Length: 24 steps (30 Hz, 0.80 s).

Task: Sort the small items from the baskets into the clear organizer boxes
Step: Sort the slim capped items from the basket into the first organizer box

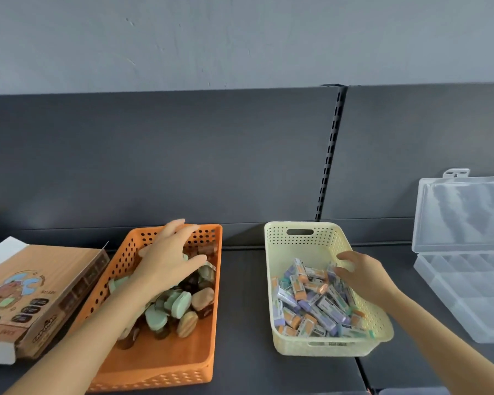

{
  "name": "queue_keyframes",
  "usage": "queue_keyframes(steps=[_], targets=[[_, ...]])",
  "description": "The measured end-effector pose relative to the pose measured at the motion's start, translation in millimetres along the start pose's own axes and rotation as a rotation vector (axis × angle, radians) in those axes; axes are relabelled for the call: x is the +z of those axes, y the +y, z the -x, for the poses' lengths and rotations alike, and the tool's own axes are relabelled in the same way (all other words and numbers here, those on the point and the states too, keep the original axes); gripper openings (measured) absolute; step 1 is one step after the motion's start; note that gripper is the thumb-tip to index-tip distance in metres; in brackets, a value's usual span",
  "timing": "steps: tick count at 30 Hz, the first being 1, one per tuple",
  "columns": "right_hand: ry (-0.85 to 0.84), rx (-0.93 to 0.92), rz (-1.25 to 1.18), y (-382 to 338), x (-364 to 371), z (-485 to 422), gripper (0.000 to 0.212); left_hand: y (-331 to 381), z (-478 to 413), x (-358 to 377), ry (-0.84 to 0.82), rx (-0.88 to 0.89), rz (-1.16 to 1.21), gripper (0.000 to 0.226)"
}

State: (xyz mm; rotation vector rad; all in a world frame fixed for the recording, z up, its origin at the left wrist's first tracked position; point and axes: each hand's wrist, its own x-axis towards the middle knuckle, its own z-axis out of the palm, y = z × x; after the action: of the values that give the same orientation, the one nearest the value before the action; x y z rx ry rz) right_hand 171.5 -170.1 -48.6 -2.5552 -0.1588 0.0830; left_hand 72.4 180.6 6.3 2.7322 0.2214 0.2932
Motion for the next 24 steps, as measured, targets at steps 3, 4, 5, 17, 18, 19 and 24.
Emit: queue_keyframes(steps=[3,4,5,17,18,19,24], targets=[[0.002,-0.004,-0.018,0.4,-0.2,0.6,0.039,36.4,8.6,3.3,0.034,0.138,0.038,0.057],[0.006,-0.008,-0.021,1.4,0.1,0.2,0.039,49.3,11.8,5.9,0.027,0.18,0.051,0.055],[0.009,-0.011,-0.025,2.6,0.5,-0.1,0.038,60.7,14.8,10.2,0.01,0.22,0.063,0.054],[0.019,-0.038,-0.219,9.1,-1.2,3.3,0.051,152.2,-5.9,123.3,-0.561,0.624,-0.306,0.069],[0.02,-0.038,-0.234,8.9,-1.5,3.5,0.051,152.2,-14.0,127.2,-0.548,0.598,-0.327,0.07],[0.022,-0.033,-0.246,8.8,-1.9,2.9,0.048,151.7,-22.5,129.9,-0.521,0.556,-0.332,0.068],[0.031,-0.051,-0.285,12.0,0.6,-0.2,0.041,152.5,-49.1,136.2,-0.358,0.374,-0.359,0.045]])
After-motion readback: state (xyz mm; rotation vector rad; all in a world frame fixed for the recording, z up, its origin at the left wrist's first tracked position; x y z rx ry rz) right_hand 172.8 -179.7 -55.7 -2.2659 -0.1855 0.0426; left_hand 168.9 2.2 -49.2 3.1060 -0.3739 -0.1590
